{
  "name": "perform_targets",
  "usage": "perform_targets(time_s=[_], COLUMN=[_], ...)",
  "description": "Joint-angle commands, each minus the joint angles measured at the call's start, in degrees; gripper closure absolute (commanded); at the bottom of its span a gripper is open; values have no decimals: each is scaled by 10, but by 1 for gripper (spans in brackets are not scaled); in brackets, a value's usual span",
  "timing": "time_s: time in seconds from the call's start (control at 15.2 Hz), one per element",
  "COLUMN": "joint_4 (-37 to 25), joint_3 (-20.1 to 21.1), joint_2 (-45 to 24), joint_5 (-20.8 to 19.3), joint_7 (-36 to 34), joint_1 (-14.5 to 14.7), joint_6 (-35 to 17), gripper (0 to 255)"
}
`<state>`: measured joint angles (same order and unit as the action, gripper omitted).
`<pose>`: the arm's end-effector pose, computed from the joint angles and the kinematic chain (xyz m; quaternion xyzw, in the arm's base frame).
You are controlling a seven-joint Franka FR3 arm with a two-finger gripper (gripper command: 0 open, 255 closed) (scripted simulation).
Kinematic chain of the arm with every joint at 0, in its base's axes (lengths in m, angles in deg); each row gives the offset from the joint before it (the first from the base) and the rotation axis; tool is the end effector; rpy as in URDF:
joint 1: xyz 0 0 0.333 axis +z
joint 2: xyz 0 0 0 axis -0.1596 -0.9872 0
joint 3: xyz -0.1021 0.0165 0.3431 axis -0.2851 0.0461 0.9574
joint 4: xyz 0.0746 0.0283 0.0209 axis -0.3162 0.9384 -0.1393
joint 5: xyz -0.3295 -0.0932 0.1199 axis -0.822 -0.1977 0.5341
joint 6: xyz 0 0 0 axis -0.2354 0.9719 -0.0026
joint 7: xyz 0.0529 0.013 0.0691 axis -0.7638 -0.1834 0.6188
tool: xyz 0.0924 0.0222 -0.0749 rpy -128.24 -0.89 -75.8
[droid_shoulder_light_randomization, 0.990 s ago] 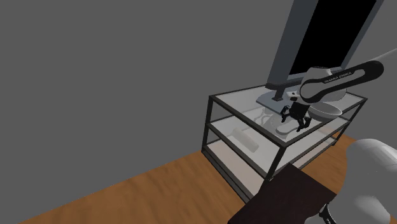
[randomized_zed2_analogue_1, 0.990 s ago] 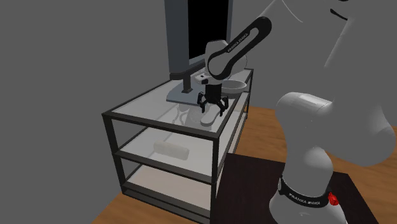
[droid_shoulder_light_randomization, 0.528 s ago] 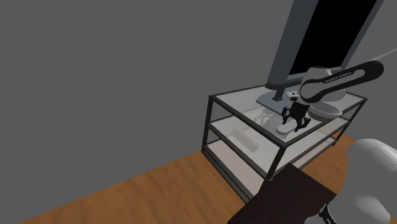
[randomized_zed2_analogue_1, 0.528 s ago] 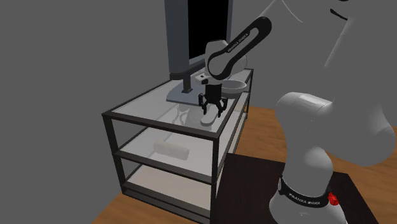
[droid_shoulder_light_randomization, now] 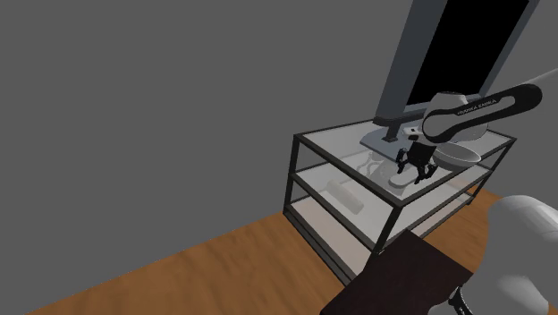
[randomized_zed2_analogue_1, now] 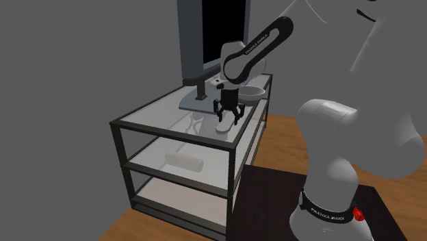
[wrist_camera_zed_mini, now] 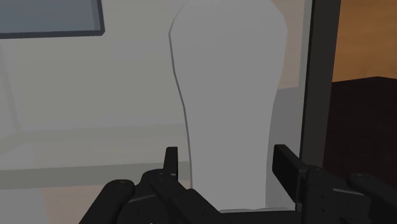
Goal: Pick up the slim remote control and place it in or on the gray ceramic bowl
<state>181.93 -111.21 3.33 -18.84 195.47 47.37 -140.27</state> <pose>0.3107 -0.3306 0.3663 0.7502 0.6611 0.0028 0.0108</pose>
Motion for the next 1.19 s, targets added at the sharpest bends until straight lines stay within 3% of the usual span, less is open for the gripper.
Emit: perform_targets(time_s=[0.0,0.46,1.12], joint_4=[-4,-27,-68], joint_3=[28,107,181], joint_2=[9,46,87], joint_5=[-2,-11,-10], joint_7=[-2,-13,-19], joint_1=[-24,-83,-125], joint_6=[17,83,171], gripper=[255,255,255])
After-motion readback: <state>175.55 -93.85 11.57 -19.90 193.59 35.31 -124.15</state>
